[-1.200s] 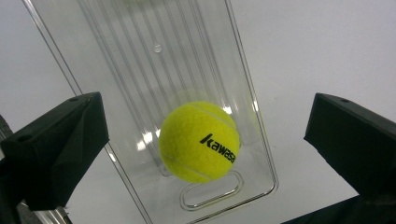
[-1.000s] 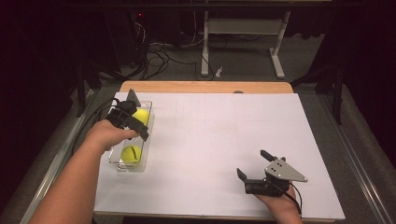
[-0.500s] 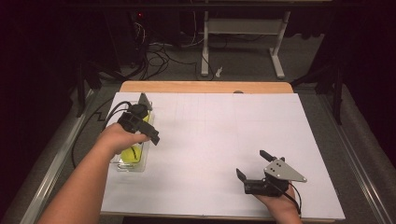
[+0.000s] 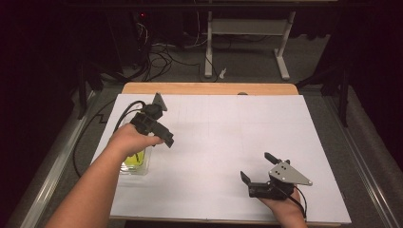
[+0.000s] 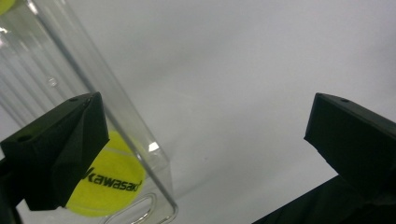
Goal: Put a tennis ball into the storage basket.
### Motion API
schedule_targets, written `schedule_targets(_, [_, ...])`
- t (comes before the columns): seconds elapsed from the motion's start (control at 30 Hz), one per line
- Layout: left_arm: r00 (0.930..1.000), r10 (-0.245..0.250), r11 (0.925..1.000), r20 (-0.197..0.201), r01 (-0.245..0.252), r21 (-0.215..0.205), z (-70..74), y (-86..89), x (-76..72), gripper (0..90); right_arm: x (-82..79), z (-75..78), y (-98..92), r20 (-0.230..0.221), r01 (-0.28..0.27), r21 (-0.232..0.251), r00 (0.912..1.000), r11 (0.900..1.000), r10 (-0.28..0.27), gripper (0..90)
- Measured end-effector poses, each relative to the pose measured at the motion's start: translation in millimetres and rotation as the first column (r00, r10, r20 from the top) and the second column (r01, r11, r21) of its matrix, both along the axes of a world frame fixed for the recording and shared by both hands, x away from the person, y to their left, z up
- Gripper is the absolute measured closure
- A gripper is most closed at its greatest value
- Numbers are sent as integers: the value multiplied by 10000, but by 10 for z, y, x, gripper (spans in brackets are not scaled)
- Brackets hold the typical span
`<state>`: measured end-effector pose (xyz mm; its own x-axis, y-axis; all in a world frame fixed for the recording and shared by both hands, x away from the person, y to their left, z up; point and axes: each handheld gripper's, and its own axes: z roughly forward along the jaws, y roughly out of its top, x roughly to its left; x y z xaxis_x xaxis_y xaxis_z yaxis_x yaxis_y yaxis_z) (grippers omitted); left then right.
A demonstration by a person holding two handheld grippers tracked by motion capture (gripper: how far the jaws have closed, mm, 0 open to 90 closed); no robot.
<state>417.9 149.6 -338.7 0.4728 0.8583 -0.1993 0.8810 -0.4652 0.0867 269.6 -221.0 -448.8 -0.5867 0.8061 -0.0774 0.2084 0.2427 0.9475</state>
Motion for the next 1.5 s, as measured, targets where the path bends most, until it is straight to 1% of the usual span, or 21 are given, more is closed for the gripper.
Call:
schedule_targets(0.17, [9999,-159,9998,66,160,-110,18,-115,-14,7,-1,4,-13,5,-2,19,10000,10000,2,3])
schedule_targets(0.27, [9995,-275,9994,126,277,-183,-8,-179,-31,7,-3,6,-15,-5,8,35,10000,10000,-8,3])
schedule_targets(0.33, [9993,-362,9993,84,363,-118,-72,-216,-39,7,-3,7,-17,2,15,42,10000,10000,-15,3])
schedule_targets(0.4, [9992,-411,9990,17,411,-180,-132,-256,-48,7,-4,8,-16,-2,17,43,10000,10000,-16,3])
schedule_targets(0.47, [9983,-577,9982,23,577,-157,-175,-306,-61,7,-6,8,-14,4,4,44,10000,10000,-4,3])
schedule_targets(0.53, [9977,-672,9974,-39,671,-260,-211,-356,-75,7,-7,8,-15,8,-1,37,10000,10000,1,3])
schedule_targets(0.6, [9966,-822,9963,-49,821,-238,-240,-407,-90,7,-8,9,-14,15,6,42,10000,10000,-6,3])
schedule_targets(0.7, [9962,-869,9959,-77,867,-275,-299,-454,-102,7,-6,8,-13,-3,0,55,10000,10000,0,3])
schedule_targets(0.8, [9958,-897,9956,-153,893,-271,-393,-490,-112,7,-8,11,-11,26,-13,39,10000,10000,13,3])
schedule_targets(0.97, [9946,-1008,9949,-248,1009,9,-591,-555,-154,3,-9,9,-17,14,0,54,10000,10000,0,3])
schedule_targets(1.03, [9930,-1158,9932,-250,1162,125,-650,-595,-181,3,-8,8,-18,12,-18,58,10000,10000,18,3])
schedule_targets(1.07, [9928,-1176,9929,-228,1179,157,-678,-610,-193,3,-8,8,-18,4,-13,48,10000,10000,13,3])
schedule_targets(1.13, [9927,-1169,9931,-281,1171,57,-732,-627,-210,2,-7,7,-15,4,-19,34,10000,10000,19,3])
schedule_targets(1.17, [9927,-1177,9930,-247,1179,100,-757,-632,-218,2,-9,8,-14,2,-23,34,10000,10000,23,3])
schedule_targets(1.23, [9937,-1108,9938,-195,1109,51,-803,-628,-231,2,-12,10,-11,18,-34,25,10000,10000,34,3])
schedule_targets(1.3, [9939,-1099,9939,-128,1098,-98,-845,-612,-245,3,-14,9,-13,26,-25,45,10000,10000,25,3])
schedule_targets(1.33, [9935,-1137,9932,-40,1136,-255,-861,-604,-257,2,-15,9,-14,30,-23,57,10000,10000,23,3])
schedule_targets(1.37, [9935,-1140,9925,66,1142,-427,-875,-594,-271,2,-16,9,-16,32,-23,56,10000,10000,23,3])
schedule_targets(1.43, [9924,-1176,9909,361,1196,-614,-894,-570,-305,2,-20,7,-20,0,-20,95,10000,10000,20,3])
schedule_targets(1.5, [9908,-1133,9884,741,1200,-932,-919,-537,-350,3,-22,7,-25,11,-8,97,10000,10000,7,3])
